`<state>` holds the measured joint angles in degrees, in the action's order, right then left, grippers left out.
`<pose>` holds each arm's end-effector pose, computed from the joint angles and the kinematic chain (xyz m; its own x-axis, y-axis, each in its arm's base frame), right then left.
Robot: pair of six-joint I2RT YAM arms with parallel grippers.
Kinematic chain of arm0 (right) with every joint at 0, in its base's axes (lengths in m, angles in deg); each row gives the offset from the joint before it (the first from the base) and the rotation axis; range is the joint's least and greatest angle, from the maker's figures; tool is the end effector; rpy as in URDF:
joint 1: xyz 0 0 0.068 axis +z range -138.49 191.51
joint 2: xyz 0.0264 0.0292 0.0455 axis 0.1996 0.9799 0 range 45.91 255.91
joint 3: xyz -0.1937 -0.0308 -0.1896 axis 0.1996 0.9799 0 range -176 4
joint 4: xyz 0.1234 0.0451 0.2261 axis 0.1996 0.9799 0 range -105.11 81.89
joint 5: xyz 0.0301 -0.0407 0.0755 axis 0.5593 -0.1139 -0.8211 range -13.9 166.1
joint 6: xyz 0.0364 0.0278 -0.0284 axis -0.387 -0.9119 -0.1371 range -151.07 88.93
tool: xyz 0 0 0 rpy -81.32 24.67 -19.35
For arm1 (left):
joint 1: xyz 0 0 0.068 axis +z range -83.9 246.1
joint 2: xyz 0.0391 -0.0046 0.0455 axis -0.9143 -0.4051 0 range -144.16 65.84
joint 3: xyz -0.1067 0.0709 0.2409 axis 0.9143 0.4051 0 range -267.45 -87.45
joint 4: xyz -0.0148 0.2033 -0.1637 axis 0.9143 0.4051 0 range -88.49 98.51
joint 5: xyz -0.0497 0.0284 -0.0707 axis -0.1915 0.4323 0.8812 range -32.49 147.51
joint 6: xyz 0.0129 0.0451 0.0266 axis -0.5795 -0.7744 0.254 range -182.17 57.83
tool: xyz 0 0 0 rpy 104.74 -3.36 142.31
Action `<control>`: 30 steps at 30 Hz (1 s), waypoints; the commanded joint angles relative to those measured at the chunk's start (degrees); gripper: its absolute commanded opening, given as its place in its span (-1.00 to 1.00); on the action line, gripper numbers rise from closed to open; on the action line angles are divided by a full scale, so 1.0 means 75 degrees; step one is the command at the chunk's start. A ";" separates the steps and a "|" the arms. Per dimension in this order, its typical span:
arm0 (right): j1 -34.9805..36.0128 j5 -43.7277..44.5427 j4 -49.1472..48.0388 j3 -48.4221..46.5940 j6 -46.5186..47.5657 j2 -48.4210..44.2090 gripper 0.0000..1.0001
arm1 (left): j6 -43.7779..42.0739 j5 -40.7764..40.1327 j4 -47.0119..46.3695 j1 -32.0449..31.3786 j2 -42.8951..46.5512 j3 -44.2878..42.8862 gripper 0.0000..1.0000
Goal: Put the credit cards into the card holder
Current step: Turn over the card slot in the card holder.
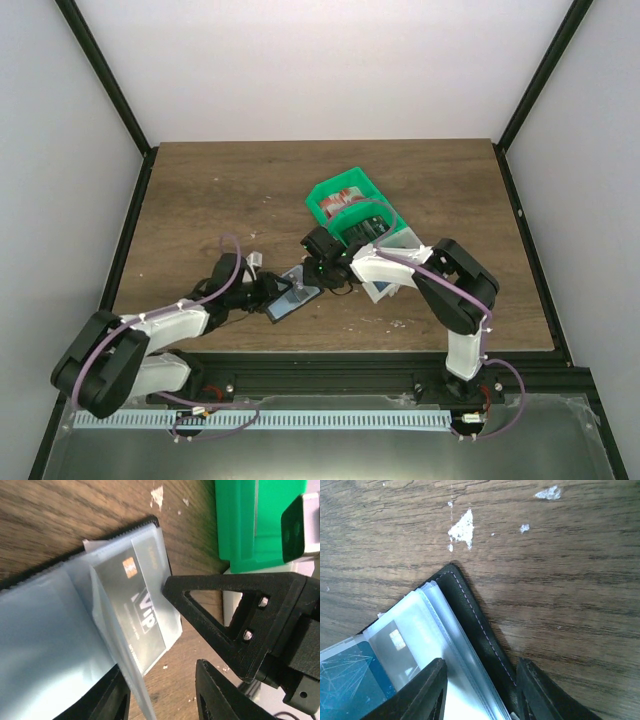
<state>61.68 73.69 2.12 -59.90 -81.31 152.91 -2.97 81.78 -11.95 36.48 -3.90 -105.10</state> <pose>0.2367 0.2861 0.1472 -0.9560 0.0530 -0.2885 -0.0713 0.9120 0.4040 0.1750 -0.1165 0.1383 -0.9047 -0.3864 -0.1795 -0.0926 0.5896 -0.8024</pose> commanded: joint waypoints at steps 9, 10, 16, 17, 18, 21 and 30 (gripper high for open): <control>0.0067 0.0180 0.0302 0.0388 -0.0097 -0.0404 -0.14 | -0.0506 0.1405 -0.1635 -0.0022 -0.1580 -0.0849 0.08; 0.0052 0.0218 0.0264 0.0421 -0.0097 -0.0537 -0.14 | -0.0476 0.1445 -0.1692 -0.0022 -0.1677 -0.0942 0.10; -0.0116 0.0497 0.0476 0.0412 -0.0097 -0.0833 -0.12 | -0.0279 0.1779 -0.2160 -0.0019 -0.2138 -0.1345 0.17; -0.0146 0.0608 0.0495 0.0446 -0.0097 -0.0923 -0.10 | -0.0312 0.1765 -0.2131 -0.0022 -0.2174 -0.1365 0.18; -0.0159 0.0728 0.0518 0.0466 -0.0097 -0.1041 -0.09 | -0.0357 0.1741 -0.2078 -0.0022 -0.2194 -0.1368 0.20; -0.0184 0.1045 0.0561 0.0459 -0.0097 -0.1511 -0.06 | -0.0511 0.1667 -0.1882 -0.0022 -0.2129 -0.1382 0.25; -0.1029 0.0949 0.1234 -0.0276 -0.0097 -0.2644 0.11 | -0.1568 0.0233 -0.0132 -0.0021 -0.0786 -0.1779 0.61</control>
<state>57.29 79.61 8.03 -58.39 -81.52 135.36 -9.38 89.67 -18.72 36.43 -14.74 -115.64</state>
